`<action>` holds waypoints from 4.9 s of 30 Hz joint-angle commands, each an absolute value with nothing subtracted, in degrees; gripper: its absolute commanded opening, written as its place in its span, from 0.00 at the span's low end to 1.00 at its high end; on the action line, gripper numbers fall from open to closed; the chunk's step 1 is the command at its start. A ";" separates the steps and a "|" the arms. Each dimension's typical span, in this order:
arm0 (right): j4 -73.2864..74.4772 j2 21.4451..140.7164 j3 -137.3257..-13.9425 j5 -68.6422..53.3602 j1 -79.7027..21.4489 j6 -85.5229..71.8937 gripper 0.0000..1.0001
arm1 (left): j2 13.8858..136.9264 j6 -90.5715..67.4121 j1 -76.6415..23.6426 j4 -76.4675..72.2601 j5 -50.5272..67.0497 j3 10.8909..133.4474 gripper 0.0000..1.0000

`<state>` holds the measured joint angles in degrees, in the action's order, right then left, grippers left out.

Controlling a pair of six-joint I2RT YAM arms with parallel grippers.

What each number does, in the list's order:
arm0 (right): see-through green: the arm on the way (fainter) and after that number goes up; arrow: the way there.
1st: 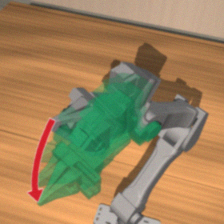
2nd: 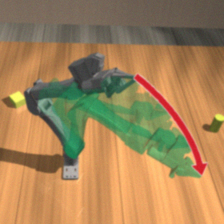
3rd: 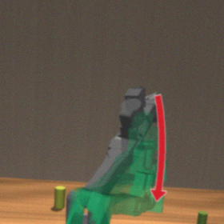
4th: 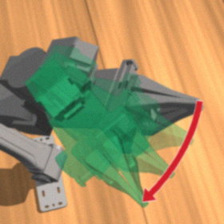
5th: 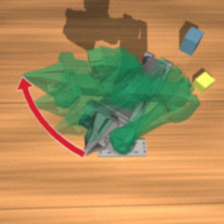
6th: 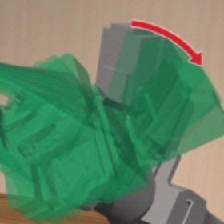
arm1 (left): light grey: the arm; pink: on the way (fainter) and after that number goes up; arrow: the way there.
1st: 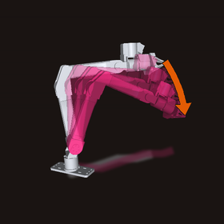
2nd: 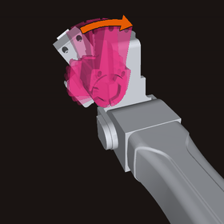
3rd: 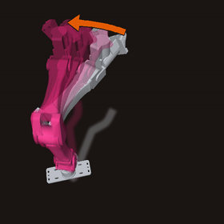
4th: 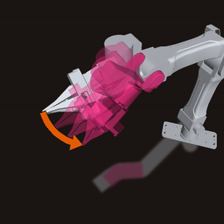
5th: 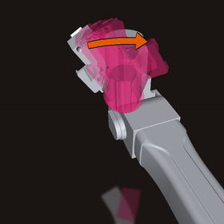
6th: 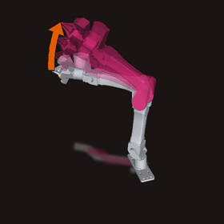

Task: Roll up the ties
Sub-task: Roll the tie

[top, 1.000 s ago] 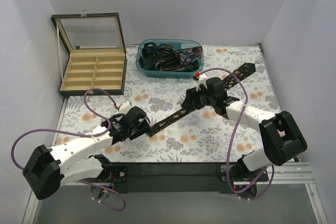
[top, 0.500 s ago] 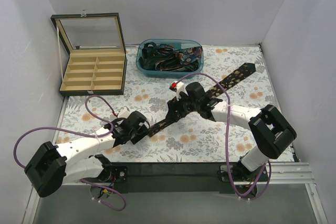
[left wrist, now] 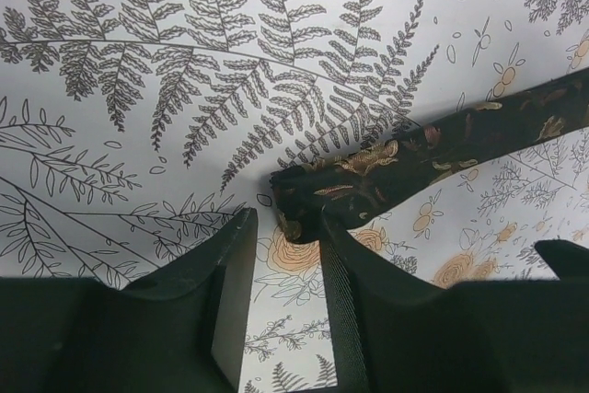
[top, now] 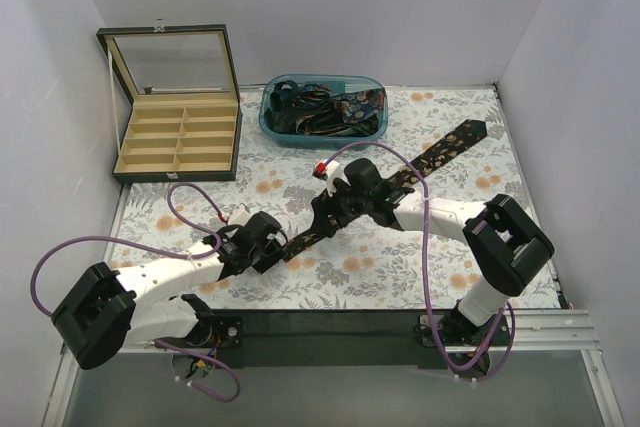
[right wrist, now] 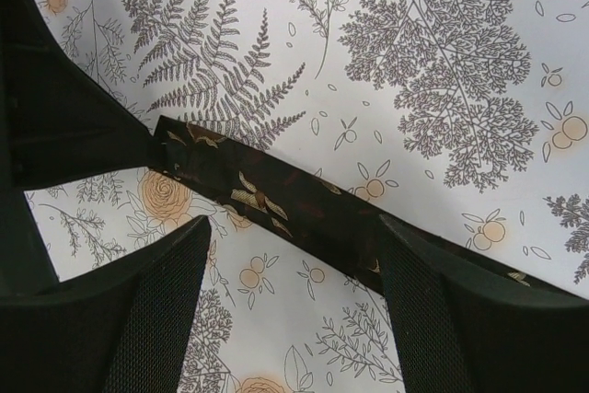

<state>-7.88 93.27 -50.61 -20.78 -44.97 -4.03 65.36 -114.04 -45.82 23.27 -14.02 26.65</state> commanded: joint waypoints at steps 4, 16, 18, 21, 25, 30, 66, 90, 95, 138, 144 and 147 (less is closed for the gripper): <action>-7.65 94.48 -54.40 -21.88 -46.05 -2.02 0.67 | 64.69 -121.73 -45.53 21.62 -13.18 24.96 0.26; -6.77 94.66 -55.28 -20.13 -46.32 -1.23 0.67 | 61.88 -117.52 -44.57 19.34 -14.68 23.55 0.03; -6.68 94.57 -55.63 -20.39 -46.41 -1.23 0.67 | 61.79 -114.97 -43.69 19.07 -14.50 23.73 0.00; -6.50 94.83 -56.16 -20.66 -46.67 -1.49 0.65 | 62.05 -110.24 -41.58 18.98 -13.45 24.78 0.00; -6.42 95.53 -57.13 -20.83 -47.46 -2.28 0.58 | 63.89 -103.81 -39.99 19.25 -11.61 27.33 0.00; -6.42 97.20 -59.06 -19.25 -48.95 -4.48 0.52 | 64.60 -98.36 -39.81 21.44 -9.24 28.92 0.00; -8.17 100.90 -57.39 -20.12 -51.42 -11.42 0.12 | 62.31 -93.87 -39.81 26.98 -10.20 28.48 0.00; -12.48 107.93 -54.84 -24.70 -52.29 -13.97 0.01 | 61.53 -93.43 -39.81 30.06 -11.51 30.67 0.00; -12.74 108.19 -54.23 -25.14 -52.29 -14.06 0.01 | 60.29 -93.25 -39.81 31.90 -11.16 34.10 0.00; -15.91 103.53 -57.92 -22.06 -51.24 -18.81 0.01 | 55.90 -94.48 -39.90 35.77 -10.02 33.76 0.01; -15.91 106.26 -58.98 -23.38 -52.21 -19.16 0.02 | 55.37 -95.71 -39.90 36.21 -10.55 31.47 0.01; -15.91 106.61 -58.28 -23.73 -52.91 -19.60 0.01 | 55.63 -95.71 -39.90 36.30 -10.99 31.46 0.01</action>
